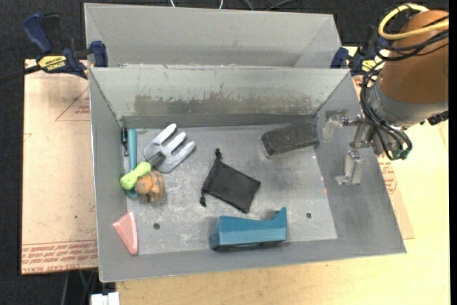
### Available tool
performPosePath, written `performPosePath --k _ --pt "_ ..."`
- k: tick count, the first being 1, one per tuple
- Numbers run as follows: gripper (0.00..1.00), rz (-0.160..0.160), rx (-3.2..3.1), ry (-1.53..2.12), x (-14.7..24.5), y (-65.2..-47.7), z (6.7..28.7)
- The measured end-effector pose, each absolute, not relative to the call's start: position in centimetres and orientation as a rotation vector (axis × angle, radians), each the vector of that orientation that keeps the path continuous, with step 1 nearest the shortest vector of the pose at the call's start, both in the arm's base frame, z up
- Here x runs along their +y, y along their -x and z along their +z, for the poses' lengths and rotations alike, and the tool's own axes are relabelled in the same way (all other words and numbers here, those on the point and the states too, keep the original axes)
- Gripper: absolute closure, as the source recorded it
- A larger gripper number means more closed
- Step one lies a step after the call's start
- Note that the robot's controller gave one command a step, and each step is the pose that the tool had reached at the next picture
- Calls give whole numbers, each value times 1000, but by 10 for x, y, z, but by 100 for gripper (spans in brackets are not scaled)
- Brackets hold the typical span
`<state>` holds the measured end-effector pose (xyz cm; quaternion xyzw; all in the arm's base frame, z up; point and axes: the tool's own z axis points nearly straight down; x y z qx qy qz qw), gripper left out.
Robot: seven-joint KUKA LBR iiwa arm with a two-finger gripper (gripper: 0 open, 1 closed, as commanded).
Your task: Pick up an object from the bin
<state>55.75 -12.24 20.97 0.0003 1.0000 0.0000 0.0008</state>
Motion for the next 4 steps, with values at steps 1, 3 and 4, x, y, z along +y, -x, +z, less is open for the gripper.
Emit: performPosePath --k 1,3,4 --pt "0 0 3138 112 -68 -570 180" --pt "0 3 3135 147 -12 -545 92" --pt "0 -2 3109 54 -14 -530 76"
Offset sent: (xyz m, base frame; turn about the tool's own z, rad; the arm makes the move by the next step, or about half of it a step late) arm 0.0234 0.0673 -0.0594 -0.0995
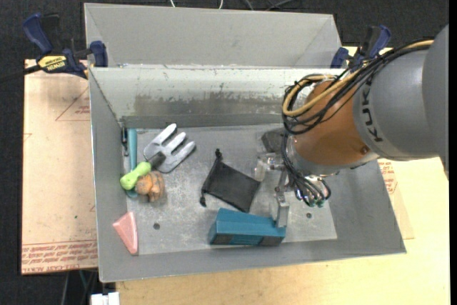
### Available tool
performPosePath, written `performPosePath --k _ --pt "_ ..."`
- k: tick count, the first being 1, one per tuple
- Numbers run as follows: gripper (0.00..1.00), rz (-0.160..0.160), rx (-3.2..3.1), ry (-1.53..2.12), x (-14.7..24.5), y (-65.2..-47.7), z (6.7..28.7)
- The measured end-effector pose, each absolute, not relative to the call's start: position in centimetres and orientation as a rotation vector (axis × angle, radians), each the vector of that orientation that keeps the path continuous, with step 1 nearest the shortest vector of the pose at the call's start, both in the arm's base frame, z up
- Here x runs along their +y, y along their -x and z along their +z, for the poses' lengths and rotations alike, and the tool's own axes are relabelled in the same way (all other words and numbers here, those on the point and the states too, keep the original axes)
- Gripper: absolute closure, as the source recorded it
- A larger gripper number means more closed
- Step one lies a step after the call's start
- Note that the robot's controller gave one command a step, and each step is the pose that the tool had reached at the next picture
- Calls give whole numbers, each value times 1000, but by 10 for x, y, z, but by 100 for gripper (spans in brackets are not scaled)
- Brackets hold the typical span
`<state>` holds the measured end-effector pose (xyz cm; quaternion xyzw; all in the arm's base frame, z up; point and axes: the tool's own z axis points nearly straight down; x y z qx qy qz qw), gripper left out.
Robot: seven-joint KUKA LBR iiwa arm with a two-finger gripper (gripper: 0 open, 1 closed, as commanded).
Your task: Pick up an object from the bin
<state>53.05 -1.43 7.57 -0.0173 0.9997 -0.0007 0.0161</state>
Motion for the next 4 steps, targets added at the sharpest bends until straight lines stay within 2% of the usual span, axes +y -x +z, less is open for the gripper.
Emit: performPosePath --k 1,2,3,4 --pt "0 -1 3092 226 12 -545 79" --pt "100 -7 3093 226 9 -552 96" --pt "0 -7 3093 226 9 -552 96" --pt "0 -8 3093 226 9 -552 96"
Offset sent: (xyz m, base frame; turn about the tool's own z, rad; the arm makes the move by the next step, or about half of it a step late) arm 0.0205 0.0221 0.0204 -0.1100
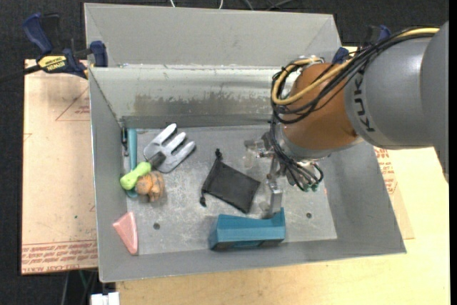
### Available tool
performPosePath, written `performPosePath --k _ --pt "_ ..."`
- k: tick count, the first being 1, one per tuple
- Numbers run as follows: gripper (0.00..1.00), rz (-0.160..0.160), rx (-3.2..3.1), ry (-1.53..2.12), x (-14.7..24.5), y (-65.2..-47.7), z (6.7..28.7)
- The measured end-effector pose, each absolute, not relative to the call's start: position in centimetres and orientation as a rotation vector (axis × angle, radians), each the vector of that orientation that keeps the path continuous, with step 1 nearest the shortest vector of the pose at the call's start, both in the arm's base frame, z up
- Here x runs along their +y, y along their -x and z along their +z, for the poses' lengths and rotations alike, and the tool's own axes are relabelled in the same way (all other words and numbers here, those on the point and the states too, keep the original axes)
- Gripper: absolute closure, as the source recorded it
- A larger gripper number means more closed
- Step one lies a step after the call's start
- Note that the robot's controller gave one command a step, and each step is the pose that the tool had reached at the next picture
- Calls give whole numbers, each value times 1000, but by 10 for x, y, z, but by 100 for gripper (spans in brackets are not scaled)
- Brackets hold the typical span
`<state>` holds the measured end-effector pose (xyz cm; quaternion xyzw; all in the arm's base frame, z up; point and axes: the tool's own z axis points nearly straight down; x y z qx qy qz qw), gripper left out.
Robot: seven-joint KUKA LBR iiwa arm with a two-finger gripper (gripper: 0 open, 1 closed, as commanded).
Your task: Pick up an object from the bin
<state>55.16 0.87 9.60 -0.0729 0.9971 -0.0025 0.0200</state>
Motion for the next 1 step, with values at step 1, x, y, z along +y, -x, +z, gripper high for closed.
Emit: performPosePath --k 1 --pt "0 -12 3076 386 23 -556 87"
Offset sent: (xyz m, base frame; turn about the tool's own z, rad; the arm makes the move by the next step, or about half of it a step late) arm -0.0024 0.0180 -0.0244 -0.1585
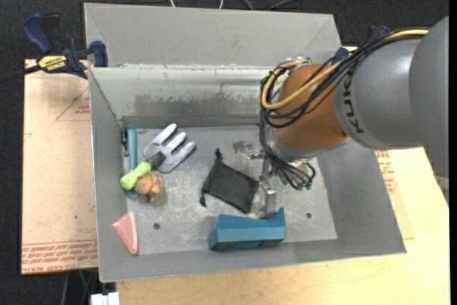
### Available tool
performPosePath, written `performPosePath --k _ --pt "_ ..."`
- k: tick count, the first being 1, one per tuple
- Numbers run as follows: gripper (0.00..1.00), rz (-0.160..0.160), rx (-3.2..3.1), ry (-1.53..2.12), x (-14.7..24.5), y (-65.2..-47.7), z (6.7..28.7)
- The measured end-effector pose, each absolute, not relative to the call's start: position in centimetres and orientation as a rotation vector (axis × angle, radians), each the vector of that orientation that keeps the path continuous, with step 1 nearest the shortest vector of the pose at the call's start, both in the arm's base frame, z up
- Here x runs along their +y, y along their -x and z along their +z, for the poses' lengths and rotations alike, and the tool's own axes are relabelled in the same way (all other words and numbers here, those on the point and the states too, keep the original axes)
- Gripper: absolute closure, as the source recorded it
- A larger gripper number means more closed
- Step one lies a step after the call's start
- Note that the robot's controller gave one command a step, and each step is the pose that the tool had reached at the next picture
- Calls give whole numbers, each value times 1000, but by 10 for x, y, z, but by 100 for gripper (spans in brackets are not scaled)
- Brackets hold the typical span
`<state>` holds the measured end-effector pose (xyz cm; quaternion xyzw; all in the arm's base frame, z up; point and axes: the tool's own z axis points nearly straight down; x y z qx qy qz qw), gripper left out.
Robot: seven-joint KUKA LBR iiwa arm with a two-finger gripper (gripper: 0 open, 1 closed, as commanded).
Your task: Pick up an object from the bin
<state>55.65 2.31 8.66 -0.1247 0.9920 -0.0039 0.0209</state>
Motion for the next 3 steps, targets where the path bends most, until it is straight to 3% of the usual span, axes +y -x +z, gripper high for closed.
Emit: performPosePath --k 1,2,3 --pt "0 -10 3062 465 28 -551 72" --pt "0 -12 3052 531 29 -552 71" --pt "100 -16 3001 758 13 -541 70"
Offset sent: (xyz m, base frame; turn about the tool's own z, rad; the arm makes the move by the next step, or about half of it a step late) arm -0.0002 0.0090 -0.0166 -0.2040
